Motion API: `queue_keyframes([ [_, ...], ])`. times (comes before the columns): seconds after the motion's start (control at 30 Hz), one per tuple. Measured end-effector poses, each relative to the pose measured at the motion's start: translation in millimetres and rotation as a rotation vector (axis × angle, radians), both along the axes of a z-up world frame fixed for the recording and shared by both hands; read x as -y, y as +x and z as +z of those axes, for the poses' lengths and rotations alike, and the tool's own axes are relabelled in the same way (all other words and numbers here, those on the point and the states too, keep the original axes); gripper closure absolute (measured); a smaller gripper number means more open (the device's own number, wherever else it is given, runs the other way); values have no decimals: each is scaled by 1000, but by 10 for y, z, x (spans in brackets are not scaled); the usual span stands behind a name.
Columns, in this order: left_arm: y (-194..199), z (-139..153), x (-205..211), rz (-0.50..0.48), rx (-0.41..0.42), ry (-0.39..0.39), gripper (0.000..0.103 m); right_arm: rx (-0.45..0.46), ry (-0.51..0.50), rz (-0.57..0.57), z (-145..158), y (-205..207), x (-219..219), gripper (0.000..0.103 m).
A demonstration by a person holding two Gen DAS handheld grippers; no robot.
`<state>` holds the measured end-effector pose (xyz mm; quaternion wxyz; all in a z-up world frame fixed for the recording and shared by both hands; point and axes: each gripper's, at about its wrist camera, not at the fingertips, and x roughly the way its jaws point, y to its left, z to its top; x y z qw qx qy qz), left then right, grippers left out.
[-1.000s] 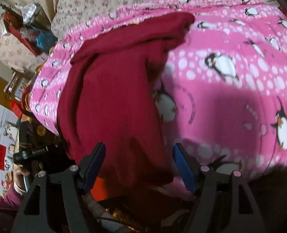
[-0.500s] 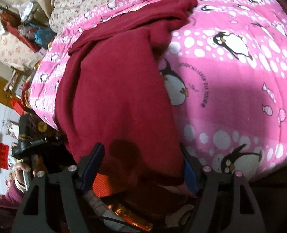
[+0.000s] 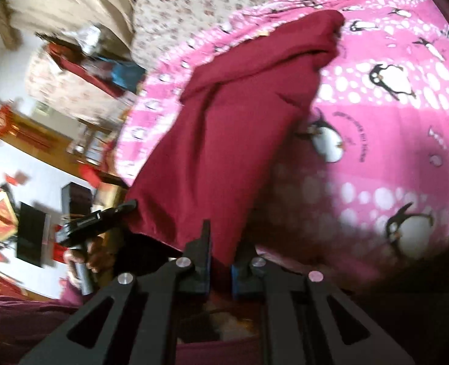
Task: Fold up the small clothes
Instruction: 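Grasp the sweater hem with the left tool while the right tool grasps the folded edge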
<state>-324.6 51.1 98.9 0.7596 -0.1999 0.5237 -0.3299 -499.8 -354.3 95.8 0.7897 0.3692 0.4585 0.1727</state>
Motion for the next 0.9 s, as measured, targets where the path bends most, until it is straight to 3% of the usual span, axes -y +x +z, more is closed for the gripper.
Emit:
queue_keyframes([
  [0.37, 199, 86, 33, 6, 16, -26, 103, 6, -5, 12, 41, 58, -139, 96],
  [0.57, 504, 333, 114, 33, 80, -53, 103, 80, 20, -79, 292, 219, 155, 96],
  [0.9, 1288, 618, 455, 108, 193, -36, 103, 159, 6, -261, 478, 984, 542, 96],
])
